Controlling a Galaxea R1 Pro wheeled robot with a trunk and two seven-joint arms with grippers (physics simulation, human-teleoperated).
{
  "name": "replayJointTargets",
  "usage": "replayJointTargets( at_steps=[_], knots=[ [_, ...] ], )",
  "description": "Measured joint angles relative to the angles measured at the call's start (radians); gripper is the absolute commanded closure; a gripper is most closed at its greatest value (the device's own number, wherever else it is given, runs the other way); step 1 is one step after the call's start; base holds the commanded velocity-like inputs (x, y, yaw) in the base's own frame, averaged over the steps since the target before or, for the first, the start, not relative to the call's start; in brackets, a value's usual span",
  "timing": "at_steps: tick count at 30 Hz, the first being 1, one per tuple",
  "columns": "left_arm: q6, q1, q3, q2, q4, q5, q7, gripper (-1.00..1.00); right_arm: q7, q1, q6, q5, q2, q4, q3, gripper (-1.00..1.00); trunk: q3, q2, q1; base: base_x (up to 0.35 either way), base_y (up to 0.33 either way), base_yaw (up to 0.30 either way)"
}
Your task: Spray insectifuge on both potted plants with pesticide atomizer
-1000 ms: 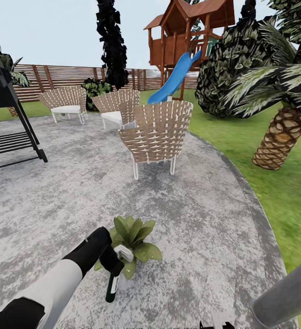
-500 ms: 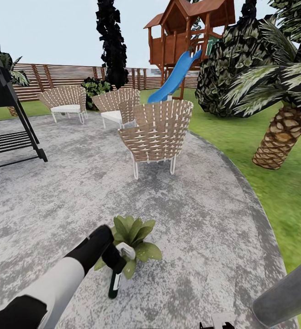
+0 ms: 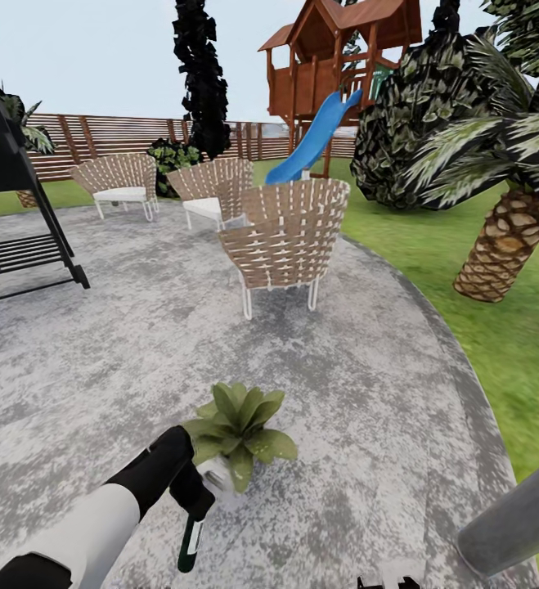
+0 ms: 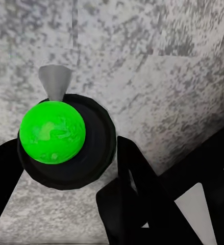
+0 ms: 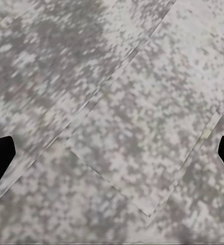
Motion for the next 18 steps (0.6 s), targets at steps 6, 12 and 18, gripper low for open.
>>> replayJointTargets(
  at_steps=[6,12,18],
  knots=[
    [0.000,-0.008,-0.002,-0.004,-0.027,0.001,0.000,1.00,0.000,0.000,0.000,0.000,-0.001,0.000,0.000,-1.00,0.000,0.000,0.000,-0.017,0.132,0.000],
    [0.009,-0.020,-0.002,-0.009,-0.088,0.000,-0.002,1.00,-0.003,0.000,-0.001,0.000,-0.001,-0.001,0.000,-1.00,0.000,0.000,0.000,0.000,0.003,0.000],
    [0.008,-0.017,0.003,0.034,-0.087,-0.007,-0.004,1.00,-0.004,0.000,-0.002,-0.002,-0.022,-0.004,-0.002,-1.00,0.000,0.000,0.000,0.000,0.000,0.000]
  ],
)
